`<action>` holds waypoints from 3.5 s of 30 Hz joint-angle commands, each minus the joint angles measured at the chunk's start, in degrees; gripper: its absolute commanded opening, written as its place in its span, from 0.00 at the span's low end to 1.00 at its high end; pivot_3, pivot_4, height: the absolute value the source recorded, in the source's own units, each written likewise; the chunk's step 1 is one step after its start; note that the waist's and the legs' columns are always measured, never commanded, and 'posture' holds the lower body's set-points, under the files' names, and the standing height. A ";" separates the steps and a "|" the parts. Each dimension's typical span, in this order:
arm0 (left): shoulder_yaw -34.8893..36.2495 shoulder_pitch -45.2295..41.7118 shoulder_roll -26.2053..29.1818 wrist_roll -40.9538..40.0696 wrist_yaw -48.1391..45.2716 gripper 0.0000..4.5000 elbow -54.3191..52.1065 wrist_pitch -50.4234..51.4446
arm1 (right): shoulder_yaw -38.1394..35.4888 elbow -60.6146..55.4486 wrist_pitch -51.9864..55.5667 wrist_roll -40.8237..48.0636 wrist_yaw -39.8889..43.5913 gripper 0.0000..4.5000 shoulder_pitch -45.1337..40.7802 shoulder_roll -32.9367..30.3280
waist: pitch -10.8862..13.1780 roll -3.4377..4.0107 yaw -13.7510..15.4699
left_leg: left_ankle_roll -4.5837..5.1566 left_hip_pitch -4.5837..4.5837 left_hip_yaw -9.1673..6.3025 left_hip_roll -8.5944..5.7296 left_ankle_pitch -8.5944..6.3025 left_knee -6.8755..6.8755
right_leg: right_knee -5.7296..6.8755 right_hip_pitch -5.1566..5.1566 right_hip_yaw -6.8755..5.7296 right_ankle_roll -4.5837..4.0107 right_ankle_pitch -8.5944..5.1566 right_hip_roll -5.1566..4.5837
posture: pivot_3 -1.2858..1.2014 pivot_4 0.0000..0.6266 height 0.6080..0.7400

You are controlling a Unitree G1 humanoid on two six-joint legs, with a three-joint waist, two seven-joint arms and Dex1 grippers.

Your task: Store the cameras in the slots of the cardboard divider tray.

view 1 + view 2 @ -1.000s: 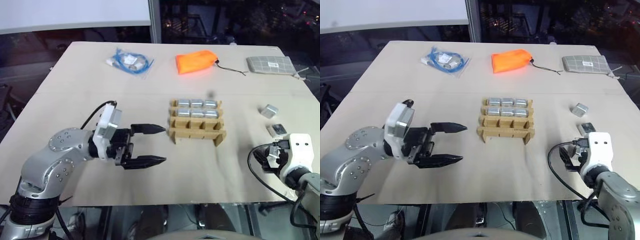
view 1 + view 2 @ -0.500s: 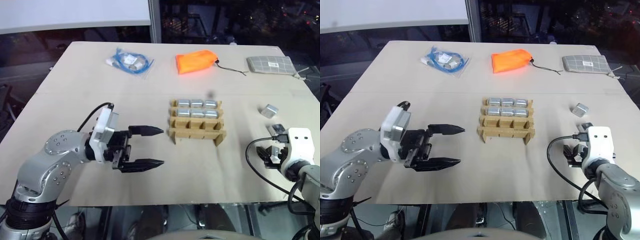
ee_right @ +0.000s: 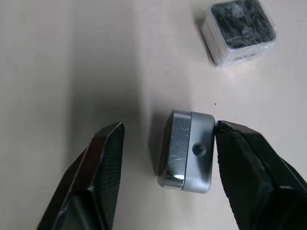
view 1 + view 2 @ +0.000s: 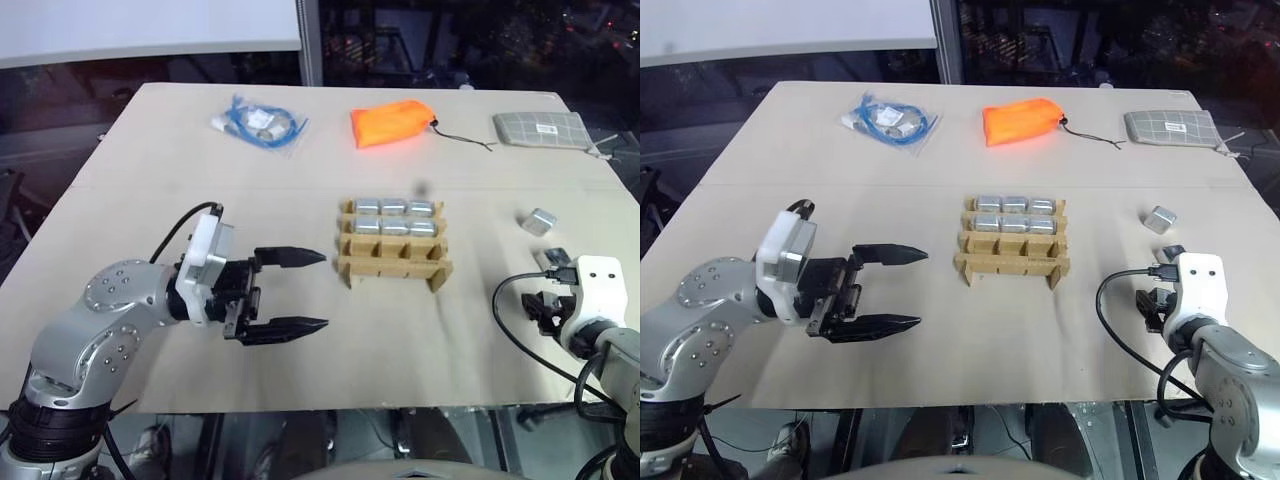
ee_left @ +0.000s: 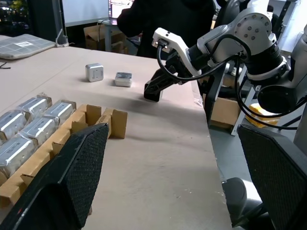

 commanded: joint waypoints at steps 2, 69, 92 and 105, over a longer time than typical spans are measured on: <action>0.53 0.17 -0.23 0.09 0.44 1.00 -2.01 -1.20 | -0.92 0.29 0.37 -0.34 0.42 0.63 0.67 -1.32 | 0.00 0.00 0.01 | 0.00 0.00 0.01 0.00 0.00 -0.04 | -0.01 -0.01 0.01 0.00 0.00 0.00 | 0.52 0.24 1.00; 16.61 22.13 -5.65 5.54 14.13 1.00 -5.99 -8.00 | 46.90 48.77 -69.24 -6.27 53.08 0.17 -39.26 -10.56 | 0.45 0.27 0.07 | -0.14 -0.58 -0.27 -0.03 0.03 -0.23 | -0.02 -0.50 -0.48 0.12 0.12 -0.05 | 0.52 0.24 1.00; 15.39 19.83 -4.63 3.84 13.10 1.00 -6.82 -7.04 | 44.51 52.19 -77.54 -11.63 53.68 0.99 -40.22 -8.48 | 0.45 0.28 0.15 | -0.16 -0.59 -0.29 -0.02 0.05 0.02 | 0.17 -0.49 -0.48 0.12 0.12 0.00 | 0.52 0.24 1.00; 2.26 2.30 -6.28 0.63 16.30 1.00 -6.70 -3.16 | 12.15 32.67 -36.87 -9.22 28.79 0.99 -21.41 -25.18 | 0.38 0.26 1.46 | -0.13 -0.55 -0.61 -0.06 0.02 0.37 | 0.17 -0.11 -0.77 -0.11 -0.01 -0.33 | 0.52 0.24 1.00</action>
